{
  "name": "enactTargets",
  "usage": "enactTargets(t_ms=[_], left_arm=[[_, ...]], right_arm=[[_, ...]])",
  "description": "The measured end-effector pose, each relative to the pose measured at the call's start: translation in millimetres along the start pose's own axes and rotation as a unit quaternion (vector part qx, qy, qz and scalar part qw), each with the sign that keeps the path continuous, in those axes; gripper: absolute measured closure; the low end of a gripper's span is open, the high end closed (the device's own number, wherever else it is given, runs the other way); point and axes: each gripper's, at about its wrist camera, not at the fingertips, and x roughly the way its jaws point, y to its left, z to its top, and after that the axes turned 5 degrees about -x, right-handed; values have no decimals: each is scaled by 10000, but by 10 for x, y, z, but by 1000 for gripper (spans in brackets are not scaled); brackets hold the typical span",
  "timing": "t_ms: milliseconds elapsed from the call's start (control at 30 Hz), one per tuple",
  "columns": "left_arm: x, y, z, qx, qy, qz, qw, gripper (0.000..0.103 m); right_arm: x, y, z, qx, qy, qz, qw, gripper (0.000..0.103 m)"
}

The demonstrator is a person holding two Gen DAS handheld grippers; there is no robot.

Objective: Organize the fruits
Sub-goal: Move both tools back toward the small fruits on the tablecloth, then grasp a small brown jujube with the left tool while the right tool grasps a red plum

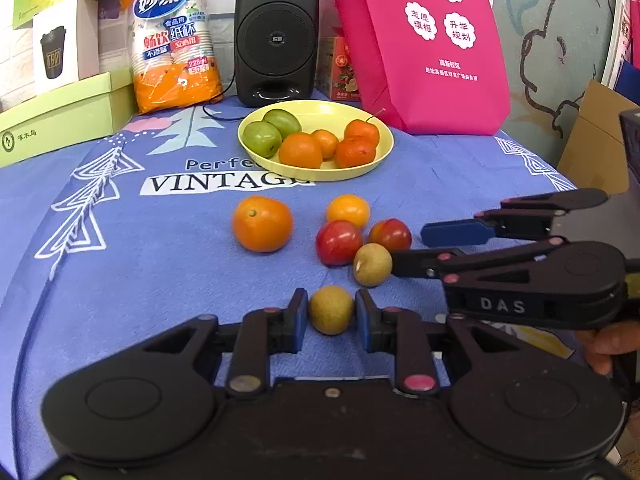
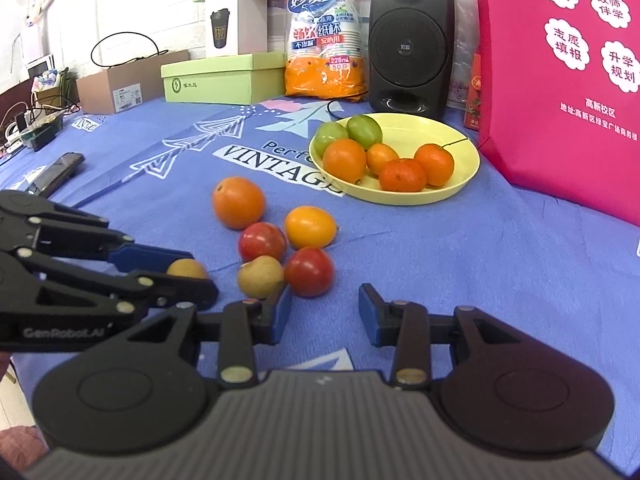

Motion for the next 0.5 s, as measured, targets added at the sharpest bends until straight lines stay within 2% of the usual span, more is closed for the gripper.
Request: enactTargets(t_ms=[233,300,500], left_arm=[[-3,54,-4,-119,3,15,9999,78],[-2,57,-8,-131,-1,10,9999,78],[-13,51,-23,-157,-16,3,9999,78]], right_arm=[[160,45,83,-50,42,63,10000,66],[179,47,90,-37,28,93,9999,72],[147,48,76,16,-16,81,10000,73]])
